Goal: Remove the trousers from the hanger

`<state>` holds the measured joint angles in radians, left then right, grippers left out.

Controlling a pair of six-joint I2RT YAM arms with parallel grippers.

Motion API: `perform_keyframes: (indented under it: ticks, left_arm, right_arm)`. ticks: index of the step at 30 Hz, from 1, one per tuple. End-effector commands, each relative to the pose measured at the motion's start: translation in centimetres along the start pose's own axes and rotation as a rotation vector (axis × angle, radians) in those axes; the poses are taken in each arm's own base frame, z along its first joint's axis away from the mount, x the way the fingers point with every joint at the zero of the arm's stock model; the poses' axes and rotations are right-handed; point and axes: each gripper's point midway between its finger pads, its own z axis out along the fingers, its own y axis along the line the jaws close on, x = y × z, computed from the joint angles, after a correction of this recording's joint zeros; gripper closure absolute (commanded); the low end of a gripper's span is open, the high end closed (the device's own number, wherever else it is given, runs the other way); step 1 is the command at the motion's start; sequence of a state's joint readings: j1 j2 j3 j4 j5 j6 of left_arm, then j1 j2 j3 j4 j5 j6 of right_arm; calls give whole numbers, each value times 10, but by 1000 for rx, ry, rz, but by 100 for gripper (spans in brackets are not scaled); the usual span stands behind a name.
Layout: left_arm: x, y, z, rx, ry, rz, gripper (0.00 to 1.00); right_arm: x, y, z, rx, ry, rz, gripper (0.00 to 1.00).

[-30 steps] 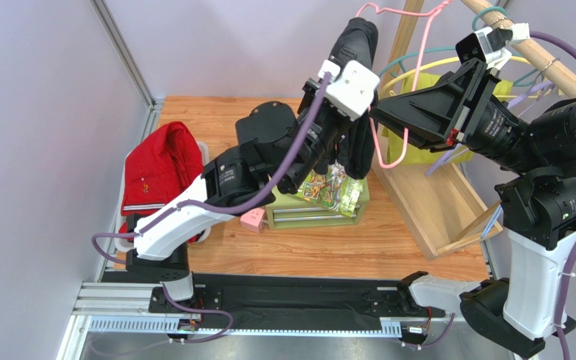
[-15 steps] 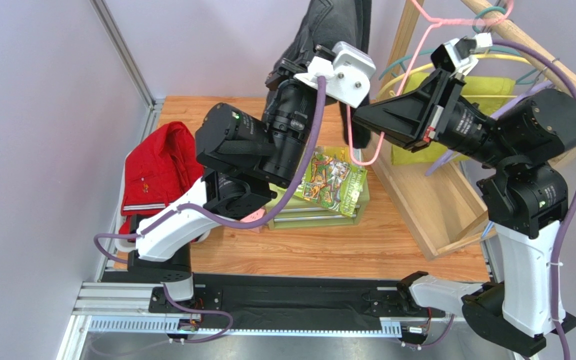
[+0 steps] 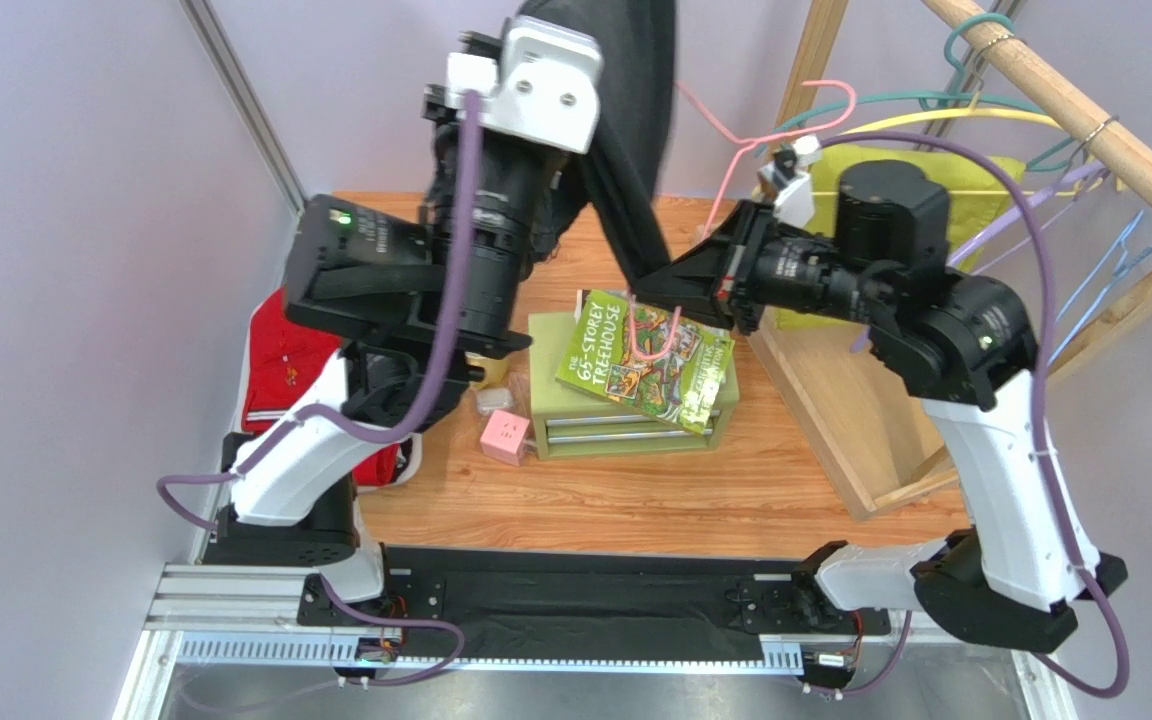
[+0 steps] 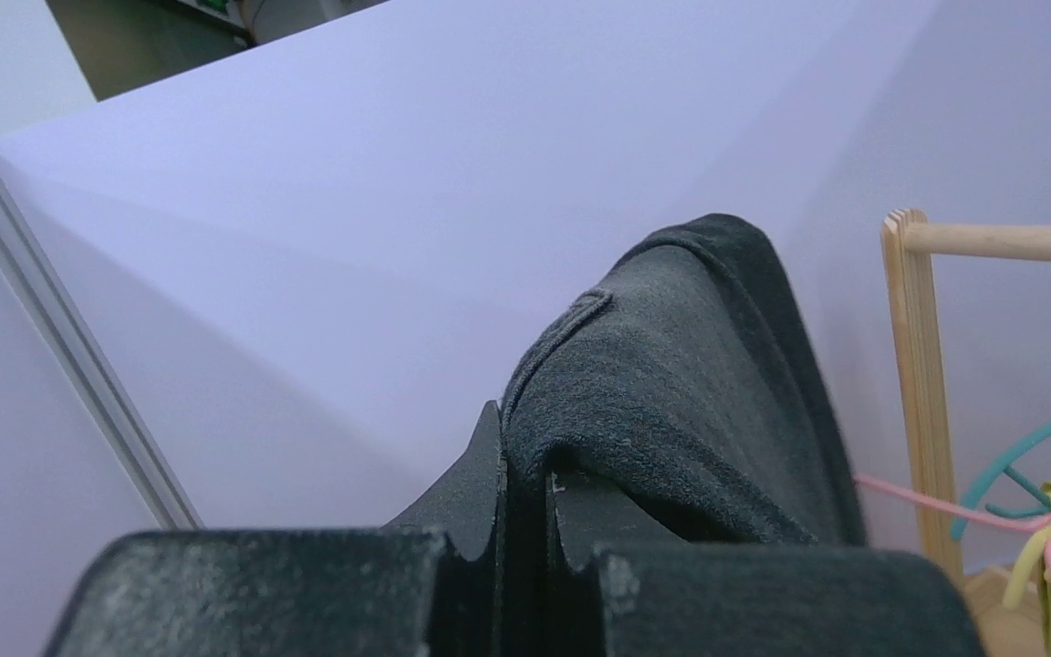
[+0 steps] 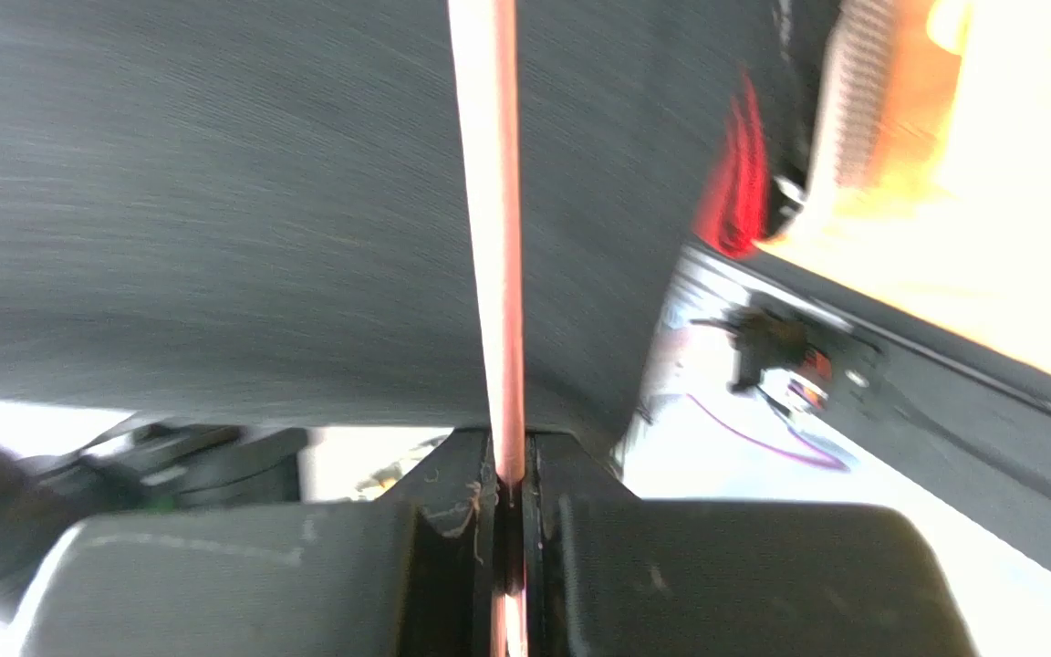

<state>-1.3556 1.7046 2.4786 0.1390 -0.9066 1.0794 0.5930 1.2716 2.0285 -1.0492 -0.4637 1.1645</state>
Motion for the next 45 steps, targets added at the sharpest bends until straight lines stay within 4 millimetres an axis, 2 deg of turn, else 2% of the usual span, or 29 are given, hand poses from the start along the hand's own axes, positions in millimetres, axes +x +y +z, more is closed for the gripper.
perform_keyframes:
  ticks: [1, 5, 6, 8, 9, 11, 12, 13, 14, 15, 16, 17, 18, 20, 22, 23, 25, 26, 27, 29, 31, 34, 35, 37, 38, 40, 41, 42, 45]
  left_arm:
    - [-37, 104, -14, -130, -124, -254, 100]
    - [-24, 122, -15, -150, -77, -198, 100]
    - [-19, 136, -20, -165, -50, -196, 100]
    - [0, 136, -22, -165, 12, -138, 100]
    - [9, 159, -32, -197, 46, -146, 100]
    - [34, 159, -38, -200, 126, -88, 100]
    - [42, 182, -52, -231, 161, -86, 100]
    - [58, 180, -54, -246, 200, -31, 100]
    - [64, 188, -60, -264, 218, -12, 100]
    - [69, 209, -75, -301, 239, -15, 100]
    - [81, 212, -79, -325, 274, 34, 100]
    - [86, 228, -92, -360, 307, 48, 100]
    - [94, 229, -96, -364, 342, 95, 100]
    - [104, 252, -117, -430, 407, 149, 100]
    - [118, 263, -133, -483, 491, 244, 100]
    - [123, 278, -152, -529, 536, 234, 100]
    - [146, 277, -172, -564, 607, 264, 100]
    - [156, 290, -198, -612, 654, 239, 100]
    - [174, 280, -206, -638, 677, 211, 100]
    - [195, 284, -236, -693, 724, 190, 100]
    - [214, 271, -241, -706, 749, 212, 100]
    - [240, 247, -237, -672, 726, 215, 100]
    - [256, 231, -232, -616, 729, 264, 100]
    - [272, 223, -230, -630, 738, 276, 100]
    - [290, 206, -224, -558, 752, 245, 100]
    - [319, 208, -231, -576, 864, 185, 100]
    - [350, 185, -222, -453, 961, 114, 100]
    - [365, 204, -231, -551, 1029, 88, 100]
    - [388, 207, -225, -584, 1056, 26, 100]
  right_arm:
    - [1, -36, 14, 135, -6, -33, 100]
    - [-10, -27, 17, 116, -44, -103, 100]
    - [-11, -26, 16, 113, -47, -135, 100]
    - [-18, -16, 15, 93, -74, -183, 100]
    - [-21, -14, 15, 89, -81, -213, 100]
    - [-24, -7, 15, 74, -87, -238, 100]
    - [-25, -5, 17, 67, -86, -249, 100]
    - [-24, -3, 19, 55, -71, -258, 100]
    - [-24, -1, 21, 47, -64, -264, 100]
    - [-25, 1, 22, 37, -63, -270, 100]
    - [-23, 2, 24, 25, -45, -272, 100]
    - [-23, 2, 27, 24, -37, -272, 100]
    - [-22, 3, 29, 13, -23, -275, 100]
    - [-23, 2, 33, 8, -9, -277, 100]
    - [-23, 2, 36, -2, 9, -279, 100]
    - [-22, 4, 36, -10, 15, -282, 100]
    - [-23, 5, 36, -24, 29, -284, 100]
    - [-23, 8, 36, -37, 32, -289, 100]
    - [-21, 10, 36, -52, 47, -293, 100]
    - [-19, 14, 36, -73, 67, -300, 100]
    - [-15, 16, 35, -92, 99, -306, 100]
    - [-8, 16, 33, -108, 132, -321, 100]
    - [-7, 16, 32, -112, 137, -326, 100]
    - [-5, 18, 29, -125, 146, -336, 100]
    - [-5, 19, 26, -132, 147, -341, 100]
    - [-4, 24, 19, -150, 146, -353, 100]
    - [-4, 25, 16, -156, 144, -357, 100]
    - [-6, 24, 13, -157, 140, -358, 100]
    - [-9, 23, 4, -157, 126, -355, 100]
